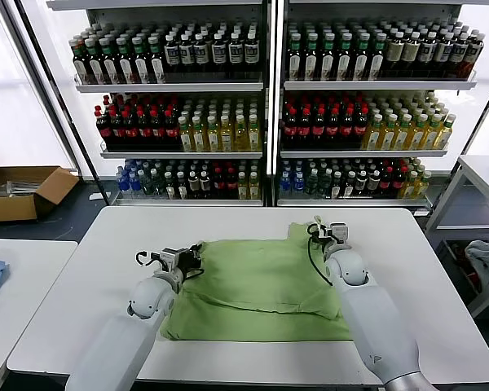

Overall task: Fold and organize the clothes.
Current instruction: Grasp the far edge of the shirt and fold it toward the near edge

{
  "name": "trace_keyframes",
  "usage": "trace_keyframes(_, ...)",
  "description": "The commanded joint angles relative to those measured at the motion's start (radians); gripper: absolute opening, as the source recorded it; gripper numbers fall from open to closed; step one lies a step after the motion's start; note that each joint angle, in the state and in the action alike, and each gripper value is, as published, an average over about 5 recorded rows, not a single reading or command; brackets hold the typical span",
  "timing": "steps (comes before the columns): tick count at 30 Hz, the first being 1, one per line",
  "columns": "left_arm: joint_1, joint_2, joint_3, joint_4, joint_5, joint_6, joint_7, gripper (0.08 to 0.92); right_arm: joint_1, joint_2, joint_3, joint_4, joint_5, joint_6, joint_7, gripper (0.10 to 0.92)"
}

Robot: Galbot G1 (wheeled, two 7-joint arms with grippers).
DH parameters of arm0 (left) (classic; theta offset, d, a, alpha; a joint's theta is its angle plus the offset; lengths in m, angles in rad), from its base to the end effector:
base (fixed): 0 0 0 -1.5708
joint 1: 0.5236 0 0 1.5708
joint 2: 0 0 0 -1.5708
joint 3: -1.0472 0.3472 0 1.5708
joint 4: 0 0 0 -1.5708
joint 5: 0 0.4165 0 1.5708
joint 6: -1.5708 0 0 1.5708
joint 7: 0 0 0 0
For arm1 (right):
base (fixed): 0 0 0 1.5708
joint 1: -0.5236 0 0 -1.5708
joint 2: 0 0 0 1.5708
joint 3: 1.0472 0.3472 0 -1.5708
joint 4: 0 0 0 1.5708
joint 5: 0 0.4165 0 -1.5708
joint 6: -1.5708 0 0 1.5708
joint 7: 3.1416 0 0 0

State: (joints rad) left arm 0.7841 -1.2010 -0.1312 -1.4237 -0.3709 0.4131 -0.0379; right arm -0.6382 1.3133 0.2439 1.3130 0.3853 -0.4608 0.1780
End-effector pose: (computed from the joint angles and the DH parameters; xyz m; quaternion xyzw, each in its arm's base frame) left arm 0.4814 0.0006 -0.3235 -0.1235 -0.9676 -0.0684 0.2092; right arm 0.5408 -0.0079 -0.2743 0.0142 -0.9817 0.0145 0.1893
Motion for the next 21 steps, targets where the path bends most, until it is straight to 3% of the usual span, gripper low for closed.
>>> trace_keyframes(1,0.045,0.005,-0.01,-0.104,0.015,-0.1,-0.016,0.091,-0.068,-0.003,0.019,0.191,0.008,0.006,0.003,0.106)
trace_keyframes(12,0.17,0.065,-0.048,-0.28,0.017,-0.081,-0.032,0.091,-0.266,-0.03,0.066,0.43,-0.024,-0.052,0.121,0.106)
trace_keyframes(21,0.297,0.058,-0.064,-0.367,0.047,-0.087,-0.054,0.091,-0.442,-0.034,0.133,0.546,-0.023,-0.086,0.196,0.106)
